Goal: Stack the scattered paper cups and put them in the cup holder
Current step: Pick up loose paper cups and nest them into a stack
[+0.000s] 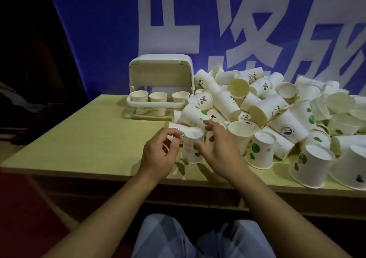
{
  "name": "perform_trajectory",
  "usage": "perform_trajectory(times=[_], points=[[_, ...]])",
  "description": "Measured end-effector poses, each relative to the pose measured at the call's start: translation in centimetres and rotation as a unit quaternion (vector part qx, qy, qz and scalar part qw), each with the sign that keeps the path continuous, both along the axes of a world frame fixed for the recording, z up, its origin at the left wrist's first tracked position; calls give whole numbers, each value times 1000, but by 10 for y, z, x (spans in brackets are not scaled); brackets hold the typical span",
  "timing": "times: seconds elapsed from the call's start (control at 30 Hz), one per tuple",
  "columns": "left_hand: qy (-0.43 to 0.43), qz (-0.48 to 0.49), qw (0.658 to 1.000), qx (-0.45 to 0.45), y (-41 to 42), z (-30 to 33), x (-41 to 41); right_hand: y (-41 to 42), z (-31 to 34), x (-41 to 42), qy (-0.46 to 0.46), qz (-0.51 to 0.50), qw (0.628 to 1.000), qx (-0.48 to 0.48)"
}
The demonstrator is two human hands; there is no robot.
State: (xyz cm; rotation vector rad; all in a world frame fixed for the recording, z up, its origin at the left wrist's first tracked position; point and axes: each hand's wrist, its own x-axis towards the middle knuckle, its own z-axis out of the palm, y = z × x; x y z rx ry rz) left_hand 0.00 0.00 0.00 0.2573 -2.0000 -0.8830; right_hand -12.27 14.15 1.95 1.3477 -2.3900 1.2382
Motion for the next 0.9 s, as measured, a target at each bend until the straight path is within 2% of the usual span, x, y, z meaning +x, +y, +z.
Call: perform_trajectory(times=[0.13,0.2,0.4,0.53,0.7,0.77,0.9], points=[[-45,-25,998,40,-3,-1,-1,-22,-9,4,15,-44,999,17],[-61,-35,996,54,-6,-2,-3,-25,-13,7,14,-53,998,-4],[3,-49,993,107,-9,1,4,-11,-12,12,-19,-26,985,-168],[22,-28,987,159,-14,8,5,-22,-9,12,12,-3,984,-175],[54,-37,977,201,-14,16,5,-42,-18,23,-41,54,963,-260],[64,-63,966,241,-10,19,4,-50,-23,29,-14,69,965,-252],[58,-62,946,312,-17,23,-1,-51,-14,27,22,123,979,-158]])
